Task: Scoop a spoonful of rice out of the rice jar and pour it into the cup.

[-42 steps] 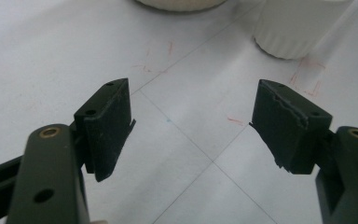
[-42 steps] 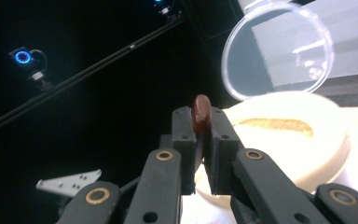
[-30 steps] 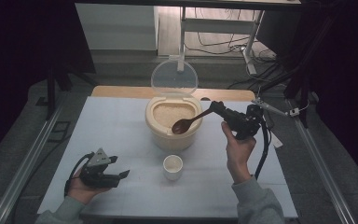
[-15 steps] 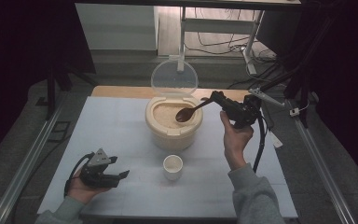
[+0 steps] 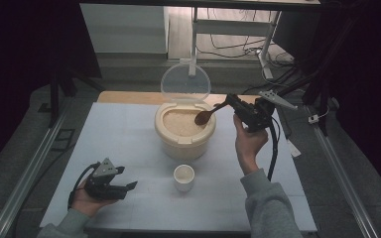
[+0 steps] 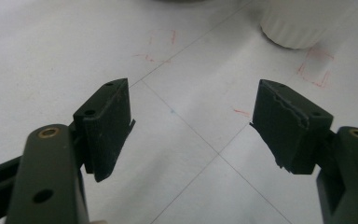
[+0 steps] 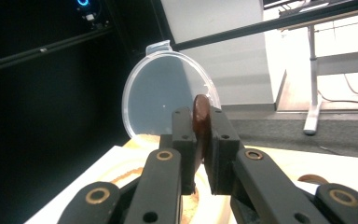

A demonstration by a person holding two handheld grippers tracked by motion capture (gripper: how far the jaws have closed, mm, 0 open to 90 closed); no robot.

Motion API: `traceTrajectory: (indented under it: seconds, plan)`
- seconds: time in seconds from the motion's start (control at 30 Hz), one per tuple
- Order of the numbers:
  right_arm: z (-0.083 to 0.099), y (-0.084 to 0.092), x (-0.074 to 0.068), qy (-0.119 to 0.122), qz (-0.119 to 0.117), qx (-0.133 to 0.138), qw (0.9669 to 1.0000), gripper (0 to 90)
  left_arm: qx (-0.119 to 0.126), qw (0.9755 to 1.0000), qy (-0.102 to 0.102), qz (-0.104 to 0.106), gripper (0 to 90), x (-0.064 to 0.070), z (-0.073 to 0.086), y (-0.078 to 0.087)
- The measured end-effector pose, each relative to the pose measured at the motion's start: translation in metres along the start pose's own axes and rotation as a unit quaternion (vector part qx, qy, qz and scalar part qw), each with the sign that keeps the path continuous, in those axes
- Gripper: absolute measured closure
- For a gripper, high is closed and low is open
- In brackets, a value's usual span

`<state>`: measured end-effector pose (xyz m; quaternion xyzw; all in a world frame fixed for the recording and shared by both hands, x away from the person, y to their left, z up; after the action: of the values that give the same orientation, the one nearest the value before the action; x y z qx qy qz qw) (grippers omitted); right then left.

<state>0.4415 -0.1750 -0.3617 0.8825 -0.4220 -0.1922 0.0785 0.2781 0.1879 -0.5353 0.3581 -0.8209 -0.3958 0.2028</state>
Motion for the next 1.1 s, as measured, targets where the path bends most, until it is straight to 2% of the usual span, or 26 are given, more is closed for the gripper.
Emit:
traceTrajectory:
  seconds: [0.23, 0.4, 0.43, 0.5, 0.6, 0.73, 0.77, 0.8, 0.9, 1.0, 1.1]
  plan:
    - [0.007, -0.006, -0.004, 0.001, -0.003, -0.023, 0.9997, 83.4, -0.002, 1.0000, -0.001, 0.000, 27.7, 0.000, 0.000, 0.000]
    - [0.016, -0.013, -0.006, -0.043, -0.022, -0.046, 0.9978, 83.4, -0.001, 1.0000, 0.000, 0.000, 27.7, 0.000, 0.000, 0.000]
    - [0.020, -0.015, -0.006, -0.059, -0.028, -0.050, 0.9966, 83.4, -0.001, 1.0000, -0.001, -0.001, 27.7, 0.000, 0.000, 0.000]
    - [0.021, -0.016, -0.006, -0.068, -0.030, -0.051, 0.9959, 83.3, -0.002, 1.0000, -0.001, 0.000, 27.7, 0.000, 0.000, 0.000]
    - [0.024, -0.018, -0.005, -0.097, -0.042, -0.057, 0.9927, 83.4, -0.002, 1.0000, -0.002, 0.000, 27.7, 0.001, 0.000, -0.001]
    - [0.026, -0.019, -0.001, -0.127, -0.043, -0.060, 0.9892, 83.3, -0.002, 1.0000, -0.001, -0.001, 27.7, 0.000, 0.000, 0.000]
    - [0.027, -0.020, 0.003, -0.149, -0.044, -0.061, 0.9860, 83.3, -0.002, 1.0000, -0.001, 0.000, 27.7, 0.000, 0.000, -0.001]
    - [0.027, -0.020, 0.003, -0.149, -0.044, -0.061, 0.9860, 83.3, -0.002, 1.0000, -0.002, -0.001, 27.7, 0.000, 0.000, 0.000]
    - [0.029, -0.020, 0.008, -0.177, -0.049, -0.058, 0.9813, 83.3, -0.002, 1.0000, -0.002, -0.001, 27.7, 0.001, 0.000, 0.000]
    - [0.029, -0.020, 0.010, -0.194, -0.057, -0.056, 0.9777, 83.4, -0.002, 1.0000, -0.002, -0.001, 27.7, 0.000, 0.000, -0.001]
    - [0.029, -0.020, 0.010, -0.202, -0.061, -0.057, 0.9759, 83.3, -0.002, 1.0000, -0.003, -0.001, 27.7, 0.001, 0.000, -0.001]
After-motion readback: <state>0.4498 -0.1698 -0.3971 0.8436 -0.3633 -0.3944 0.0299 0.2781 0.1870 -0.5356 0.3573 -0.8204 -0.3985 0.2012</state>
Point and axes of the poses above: each handheld gripper's, and its own axes: y roughly backward along the jaws, z roughly out of its underside, x roughly to its right, the point moved 5 cm from there along -y, roughly forward along the jaws, and after that the axes turned 10 degrees about -x, right-handed, at the moved point
